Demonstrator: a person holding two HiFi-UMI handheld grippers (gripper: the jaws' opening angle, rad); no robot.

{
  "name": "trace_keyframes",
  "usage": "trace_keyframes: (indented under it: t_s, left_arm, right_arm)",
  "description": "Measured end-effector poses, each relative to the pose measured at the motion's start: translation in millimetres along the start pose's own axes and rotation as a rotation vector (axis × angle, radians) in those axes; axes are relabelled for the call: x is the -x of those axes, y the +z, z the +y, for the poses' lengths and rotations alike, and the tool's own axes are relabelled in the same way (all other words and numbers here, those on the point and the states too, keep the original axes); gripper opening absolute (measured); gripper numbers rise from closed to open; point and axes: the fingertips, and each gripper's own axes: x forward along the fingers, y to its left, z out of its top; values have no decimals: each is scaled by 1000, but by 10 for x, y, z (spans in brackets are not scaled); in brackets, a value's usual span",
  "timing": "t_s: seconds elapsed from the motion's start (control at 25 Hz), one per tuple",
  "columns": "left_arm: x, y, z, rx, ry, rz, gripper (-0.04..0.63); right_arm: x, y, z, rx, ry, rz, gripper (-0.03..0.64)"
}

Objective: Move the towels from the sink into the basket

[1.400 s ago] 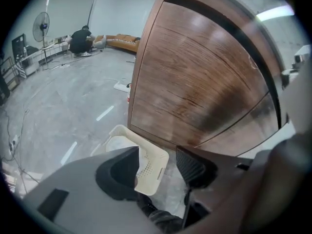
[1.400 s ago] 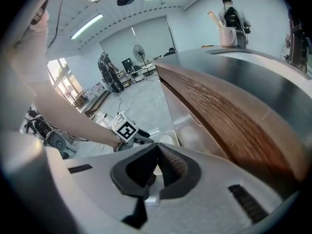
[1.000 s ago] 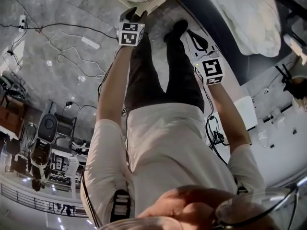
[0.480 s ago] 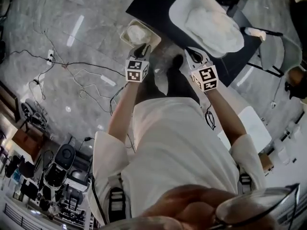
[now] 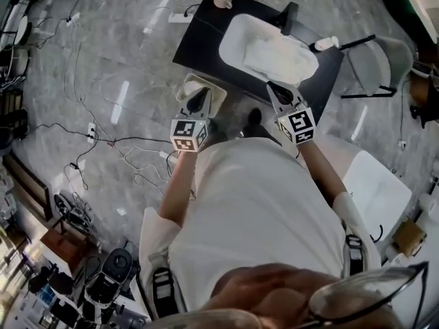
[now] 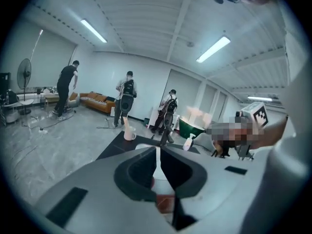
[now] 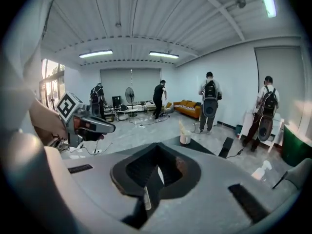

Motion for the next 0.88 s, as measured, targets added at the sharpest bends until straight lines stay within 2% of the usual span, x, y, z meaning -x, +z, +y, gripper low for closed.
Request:
trace_keyframes:
  t_s: [0.2, 0.36, 0.56, 0.88]
  left_arm:
    - [190, 576, -365, -72, -54, -101, 28]
    - [188, 787, -560, -95, -84, -152, 28]
    - [73, 749, -698, -115, -113, -141, 28]
    - [-70, 786, -796, -134, -131, -112, 28]
  right_arm:
    - [433, 341, -171, -5, -89, -99, -3]
    - [651, 337, -311, -30, -156, -134, -3]
    - [758, 161, -364, -41, -176, -125, -3]
    - [875, 112, -465, -62, -204, -121, -3]
